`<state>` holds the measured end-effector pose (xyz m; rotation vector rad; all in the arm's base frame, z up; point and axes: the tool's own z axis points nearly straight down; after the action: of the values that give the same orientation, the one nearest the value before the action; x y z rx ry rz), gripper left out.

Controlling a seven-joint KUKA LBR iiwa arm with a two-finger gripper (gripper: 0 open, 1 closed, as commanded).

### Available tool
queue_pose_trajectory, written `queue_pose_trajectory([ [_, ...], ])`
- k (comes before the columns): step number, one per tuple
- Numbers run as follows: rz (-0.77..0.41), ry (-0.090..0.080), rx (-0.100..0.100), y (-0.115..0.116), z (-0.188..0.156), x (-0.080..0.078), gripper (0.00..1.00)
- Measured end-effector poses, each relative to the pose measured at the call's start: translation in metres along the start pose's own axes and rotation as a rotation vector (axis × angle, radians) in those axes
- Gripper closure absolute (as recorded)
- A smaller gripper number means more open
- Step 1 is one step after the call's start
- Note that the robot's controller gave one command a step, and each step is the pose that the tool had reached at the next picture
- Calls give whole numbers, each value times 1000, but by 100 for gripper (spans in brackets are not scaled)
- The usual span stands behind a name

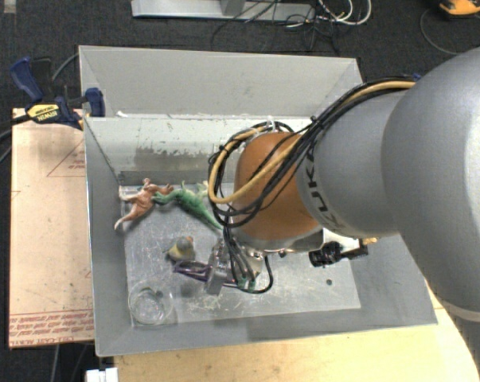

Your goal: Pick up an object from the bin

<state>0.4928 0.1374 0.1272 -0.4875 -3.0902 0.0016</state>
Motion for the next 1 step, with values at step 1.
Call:
queue_pose_trajectory([
  [1, 0, -3, -2, 0, -10, -1, 100],
])
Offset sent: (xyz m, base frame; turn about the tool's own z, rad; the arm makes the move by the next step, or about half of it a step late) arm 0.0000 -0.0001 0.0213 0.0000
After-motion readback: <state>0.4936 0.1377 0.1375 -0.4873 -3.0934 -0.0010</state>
